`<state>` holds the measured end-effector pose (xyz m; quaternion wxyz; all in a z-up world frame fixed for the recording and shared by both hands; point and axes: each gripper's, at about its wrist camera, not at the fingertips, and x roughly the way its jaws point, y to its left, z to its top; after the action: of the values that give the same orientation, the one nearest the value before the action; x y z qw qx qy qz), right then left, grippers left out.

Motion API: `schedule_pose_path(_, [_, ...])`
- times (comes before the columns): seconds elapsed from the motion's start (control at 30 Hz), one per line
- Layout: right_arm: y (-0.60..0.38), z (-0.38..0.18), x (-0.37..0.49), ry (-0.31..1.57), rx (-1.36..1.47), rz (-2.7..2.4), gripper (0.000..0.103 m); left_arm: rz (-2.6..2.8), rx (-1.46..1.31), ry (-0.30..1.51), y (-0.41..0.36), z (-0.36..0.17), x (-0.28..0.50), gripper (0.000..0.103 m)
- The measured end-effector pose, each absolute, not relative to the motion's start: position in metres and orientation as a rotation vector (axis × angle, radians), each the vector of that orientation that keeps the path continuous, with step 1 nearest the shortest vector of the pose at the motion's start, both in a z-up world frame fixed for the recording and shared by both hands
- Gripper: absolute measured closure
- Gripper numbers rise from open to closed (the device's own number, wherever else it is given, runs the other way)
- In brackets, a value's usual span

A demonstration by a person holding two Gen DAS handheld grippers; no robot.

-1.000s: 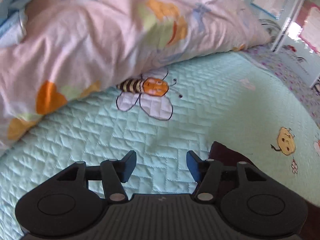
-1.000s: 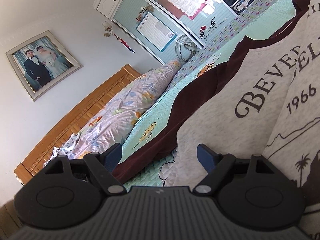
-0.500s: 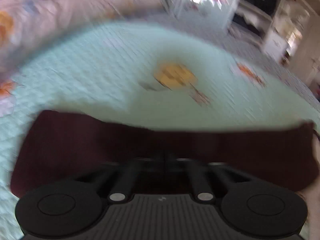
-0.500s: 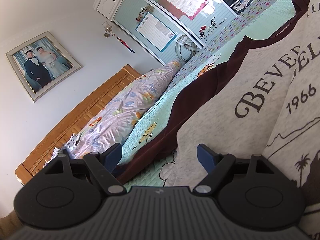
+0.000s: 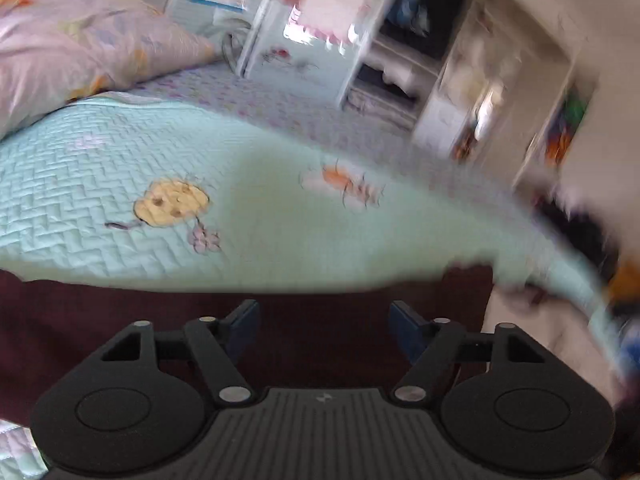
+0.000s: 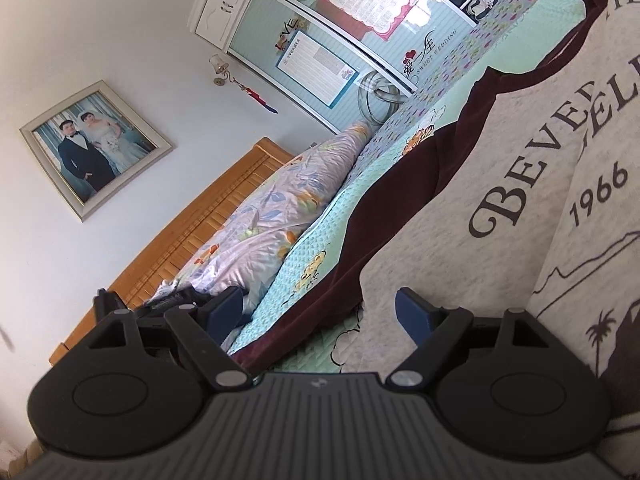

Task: Fold clothes
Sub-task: 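Fold the sweatshirt in half with the left gripper and release it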

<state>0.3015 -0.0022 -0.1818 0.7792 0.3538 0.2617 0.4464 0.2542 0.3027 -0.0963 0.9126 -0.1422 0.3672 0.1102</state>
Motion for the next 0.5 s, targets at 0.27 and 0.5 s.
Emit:
schedule_pose_path(0.27, [-0.013,-0.145,0.293,0.739,0.687,1.002,0.020,0.116,-0.310,0.728,0.212,-0.065,0.167,0.022])
schedule_pose_path(0.5, [-0.162,-0.106,0.189,0.649,0.642,0.906,0.014,0.056,-0.585,0.468,0.127,-0.058,0.041,0.008])
